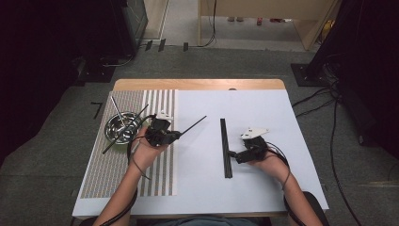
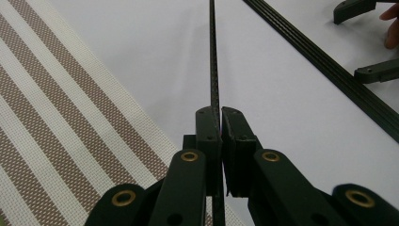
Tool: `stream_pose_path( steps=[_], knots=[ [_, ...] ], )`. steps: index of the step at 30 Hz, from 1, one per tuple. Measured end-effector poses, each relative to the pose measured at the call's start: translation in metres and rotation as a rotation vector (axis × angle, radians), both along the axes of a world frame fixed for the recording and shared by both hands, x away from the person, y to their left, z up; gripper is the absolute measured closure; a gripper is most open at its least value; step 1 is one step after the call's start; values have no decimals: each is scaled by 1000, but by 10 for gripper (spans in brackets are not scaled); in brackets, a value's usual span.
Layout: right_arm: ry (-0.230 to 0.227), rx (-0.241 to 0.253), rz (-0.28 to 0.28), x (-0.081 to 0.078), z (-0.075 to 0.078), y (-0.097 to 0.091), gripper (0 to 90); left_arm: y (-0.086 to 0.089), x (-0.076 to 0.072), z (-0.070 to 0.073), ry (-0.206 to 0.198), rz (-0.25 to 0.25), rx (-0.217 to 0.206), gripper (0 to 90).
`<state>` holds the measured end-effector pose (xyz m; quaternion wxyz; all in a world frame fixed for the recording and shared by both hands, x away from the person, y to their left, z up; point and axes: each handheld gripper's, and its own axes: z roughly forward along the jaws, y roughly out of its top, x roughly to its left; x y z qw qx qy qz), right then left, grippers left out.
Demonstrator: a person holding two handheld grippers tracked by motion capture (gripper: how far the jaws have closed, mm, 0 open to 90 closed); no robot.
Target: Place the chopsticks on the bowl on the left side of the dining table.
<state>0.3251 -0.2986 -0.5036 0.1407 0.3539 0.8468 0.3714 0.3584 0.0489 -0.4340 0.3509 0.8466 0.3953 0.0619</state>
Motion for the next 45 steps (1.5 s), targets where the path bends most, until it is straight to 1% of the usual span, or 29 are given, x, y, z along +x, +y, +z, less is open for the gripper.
stream_pose_path(
  steps=[5, 9, 13, 16, 20, 32, 37, 45],
  knots=[
    [1, 0, 0, 0, 0, 0, 109, 5, 0, 1, -2, 7, 4, 876],
    [0, 0, 1, 0, 0, 0, 109, 11, 2, 2, -6, 13, 16, 876],
    [1, 0, 0, 0, 0, 0, 109, 17, 4, 3, -7, 27, 7, 876],
    [1, 0, 0, 0, 0, 0, 109, 21, 5, 3, -6, 30, 13, 876],
    [1, 0, 0, 0, 0, 0, 109, 24, 8, 0, 2, 29, 37, 876],
    [0, 0, 0, 0, 0, 0, 109, 33, 12, -2, 4, 50, 38, 876],
    [0, -1, 1, 0, 0, 0, 109, 38, 12, 0, 8, 52, 40, 876],
    [2, -1, 0, 0, 0, 0, 109, 50, 10, 4, 0, 67, 38, 876]
  ],
)
